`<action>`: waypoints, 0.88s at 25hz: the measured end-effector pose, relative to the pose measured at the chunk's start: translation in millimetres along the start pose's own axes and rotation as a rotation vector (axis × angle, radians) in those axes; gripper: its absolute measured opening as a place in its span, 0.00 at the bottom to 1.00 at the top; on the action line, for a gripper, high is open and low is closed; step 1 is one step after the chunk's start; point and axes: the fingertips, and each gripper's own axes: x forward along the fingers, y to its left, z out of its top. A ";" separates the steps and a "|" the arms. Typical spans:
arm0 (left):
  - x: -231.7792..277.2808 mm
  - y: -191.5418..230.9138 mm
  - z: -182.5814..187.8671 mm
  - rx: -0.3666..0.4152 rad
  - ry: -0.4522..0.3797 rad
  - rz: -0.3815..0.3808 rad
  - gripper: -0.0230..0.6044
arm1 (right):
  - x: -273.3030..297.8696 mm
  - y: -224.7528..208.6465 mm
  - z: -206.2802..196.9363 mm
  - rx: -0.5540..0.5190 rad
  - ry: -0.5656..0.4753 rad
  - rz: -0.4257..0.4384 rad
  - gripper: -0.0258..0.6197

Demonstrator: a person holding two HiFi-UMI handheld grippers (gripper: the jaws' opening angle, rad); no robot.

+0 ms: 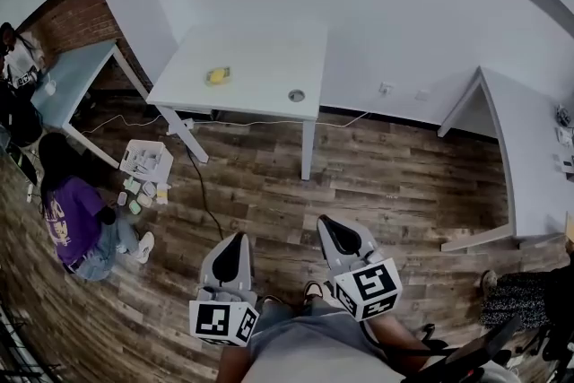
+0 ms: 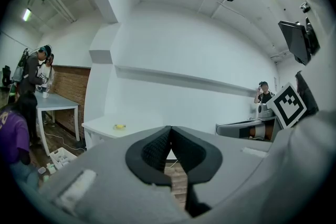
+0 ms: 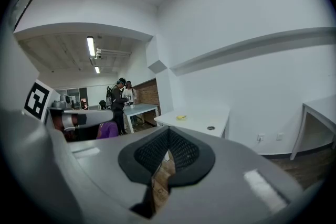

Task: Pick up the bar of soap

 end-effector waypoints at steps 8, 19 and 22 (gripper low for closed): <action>15.1 -7.8 2.4 -0.004 0.001 0.001 0.04 | 6.4 -9.1 -5.9 0.017 0.013 0.022 0.04; 73.3 39.4 11.3 -0.006 -0.005 -0.026 0.04 | 74.8 -13.8 12.5 -0.001 0.015 0.011 0.04; 93.3 60.2 21.4 -0.006 -0.010 -0.043 0.04 | 105.3 -13.1 23.5 -0.005 0.017 0.008 0.04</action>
